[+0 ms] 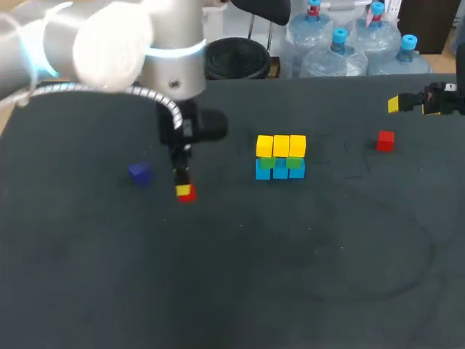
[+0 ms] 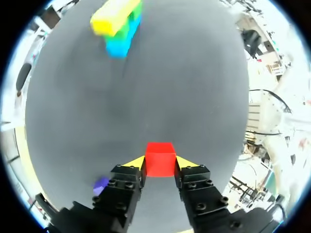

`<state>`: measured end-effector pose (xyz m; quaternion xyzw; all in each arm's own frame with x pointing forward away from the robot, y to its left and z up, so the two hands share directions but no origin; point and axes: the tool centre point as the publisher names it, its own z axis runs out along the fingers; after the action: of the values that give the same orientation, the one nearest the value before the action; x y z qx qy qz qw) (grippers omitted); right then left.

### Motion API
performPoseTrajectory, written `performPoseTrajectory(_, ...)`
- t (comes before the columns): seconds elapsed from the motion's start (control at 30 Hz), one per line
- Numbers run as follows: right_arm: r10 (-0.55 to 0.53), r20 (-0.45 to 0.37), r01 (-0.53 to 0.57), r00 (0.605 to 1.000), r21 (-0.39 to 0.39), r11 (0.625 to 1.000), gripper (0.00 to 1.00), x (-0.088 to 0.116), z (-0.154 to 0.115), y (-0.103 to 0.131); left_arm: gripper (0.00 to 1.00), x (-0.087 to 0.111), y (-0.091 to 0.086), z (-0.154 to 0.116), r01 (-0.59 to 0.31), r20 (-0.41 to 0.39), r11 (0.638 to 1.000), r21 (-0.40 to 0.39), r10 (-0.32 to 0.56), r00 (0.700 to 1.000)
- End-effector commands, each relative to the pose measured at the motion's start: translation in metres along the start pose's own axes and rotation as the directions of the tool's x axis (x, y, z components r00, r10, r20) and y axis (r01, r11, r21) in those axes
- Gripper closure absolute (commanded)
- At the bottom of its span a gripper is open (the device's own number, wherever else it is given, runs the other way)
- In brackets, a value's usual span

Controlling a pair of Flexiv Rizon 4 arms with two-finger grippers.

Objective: Place the blue cubes, place green cubes on the blue cubes, place the yellow cubes on the green cubes, then place the red cubes on the yellow cubes, and place purple cube on the red cubes.

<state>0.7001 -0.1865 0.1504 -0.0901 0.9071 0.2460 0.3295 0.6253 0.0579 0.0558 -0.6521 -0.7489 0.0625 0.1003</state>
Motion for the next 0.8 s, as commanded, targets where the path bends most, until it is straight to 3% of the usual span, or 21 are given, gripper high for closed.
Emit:
performPoseTrajectory(0.03, 0.0, 0.001, 0.0, 1.0, 0.001, 1.0, 0.0, 0.0, 0.0, 0.0, 1.0, -0.023, 0.003, -0.037, -0.029, -0.096, 0.999, 0.038, 0.033, 0.995)
performPoseTrajectory(0.37, 0.0, 0.001, 0.0, 1.0, 0.001, 1.0, 0.0, 0.0, 0.0, 0.0, 1.0, -0.068, -0.01, -0.088, -0.072, -0.157, 0.997, 0.01, 0.073, 0.985)
performPoseTrajectory(0.57, 0.0, 0.001, 0.0, 1.0, 0.001, 1.0, 0.0, 0.0, 0.0, 0.0, 1.0, -0.104, -0.011, -0.097, -0.123, -0.168, 0.992, -0.018, 0.119, 0.979)
performPoseTrajectory(0.8, 0.0, 0.001, 0.0, 1.0, 0.001, 1.0, 0.0, 0.0, 0.0, 0.0, 1.0, -0.127, -0.011, -0.105, -0.173, -0.168, 0.982, -0.075, 0.159, 0.973)
